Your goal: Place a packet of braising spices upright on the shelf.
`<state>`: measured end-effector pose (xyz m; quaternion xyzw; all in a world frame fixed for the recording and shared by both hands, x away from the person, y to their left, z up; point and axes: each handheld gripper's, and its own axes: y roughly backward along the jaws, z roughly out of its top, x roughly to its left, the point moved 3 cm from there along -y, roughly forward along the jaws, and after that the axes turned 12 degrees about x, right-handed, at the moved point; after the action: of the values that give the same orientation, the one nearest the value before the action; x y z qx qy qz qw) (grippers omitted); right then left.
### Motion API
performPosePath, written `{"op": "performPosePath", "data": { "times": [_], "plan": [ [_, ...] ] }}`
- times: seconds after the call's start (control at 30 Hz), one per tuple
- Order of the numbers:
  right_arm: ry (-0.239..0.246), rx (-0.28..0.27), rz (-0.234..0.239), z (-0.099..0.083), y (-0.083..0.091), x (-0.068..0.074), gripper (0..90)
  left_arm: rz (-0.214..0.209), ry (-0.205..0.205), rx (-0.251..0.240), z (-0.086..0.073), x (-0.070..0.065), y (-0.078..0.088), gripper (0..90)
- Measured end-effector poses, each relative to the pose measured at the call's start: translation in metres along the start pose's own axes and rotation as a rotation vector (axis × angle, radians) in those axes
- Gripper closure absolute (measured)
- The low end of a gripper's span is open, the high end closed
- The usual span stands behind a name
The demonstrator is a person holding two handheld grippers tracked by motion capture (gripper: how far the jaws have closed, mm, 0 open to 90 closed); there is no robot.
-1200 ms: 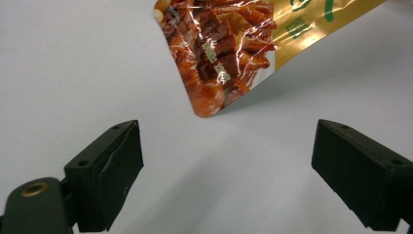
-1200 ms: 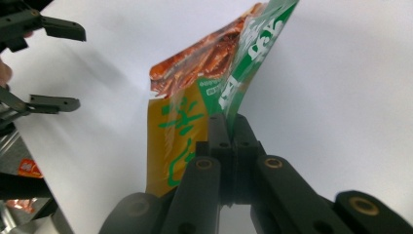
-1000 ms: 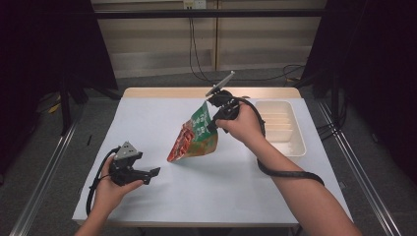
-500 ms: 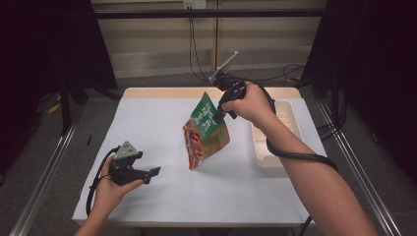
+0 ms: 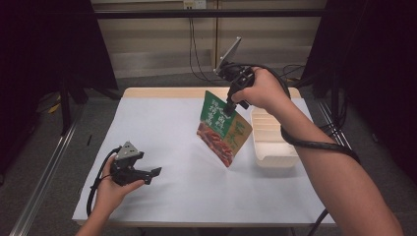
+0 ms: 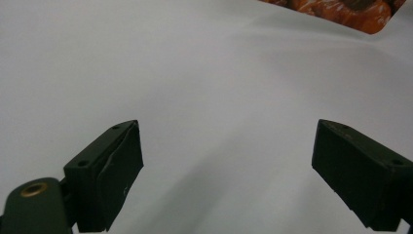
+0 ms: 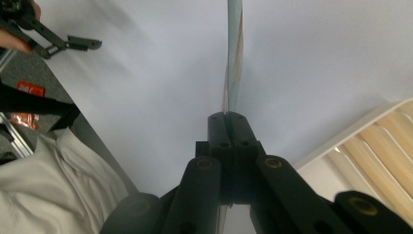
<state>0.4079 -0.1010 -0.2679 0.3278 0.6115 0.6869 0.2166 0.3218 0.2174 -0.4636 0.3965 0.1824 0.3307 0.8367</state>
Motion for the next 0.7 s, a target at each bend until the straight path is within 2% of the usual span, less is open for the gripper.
{"op": "performPosePath", "data": {
  "times": [0.23,0.37,0.53,0.57,0.63,0.7],
  "plan": [
    [0.002,0.046,-0.050,-0.010,0.014,-0.007,90.0,0.005,-0.006,0.000,0.000,0.000,0.002,11.1],
    [0.005,0.052,-0.048,-0.016,0.020,-0.009,90.0,-0.001,0.002,-0.006,0.000,-0.001,0.002,11.2],
    [0.032,0.058,-0.051,-0.020,0.027,-0.010,90.0,0.003,-0.006,-0.007,0.001,-0.001,0.002,11.3],
    [0.050,0.057,-0.063,-0.021,0.029,-0.011,90.0,0.005,-0.007,-0.008,0.001,-0.001,0.002,11.3],
    [0.041,0.063,-0.058,-0.022,0.033,-0.010,90.0,0.001,-0.003,-0.007,0.000,-0.002,0.001,11.2],
    [0.050,0.063,-0.077,-0.023,0.035,-0.012,90.0,0.008,-0.009,-0.002,0.000,-0.001,0.001,11.1]
  ]
}}
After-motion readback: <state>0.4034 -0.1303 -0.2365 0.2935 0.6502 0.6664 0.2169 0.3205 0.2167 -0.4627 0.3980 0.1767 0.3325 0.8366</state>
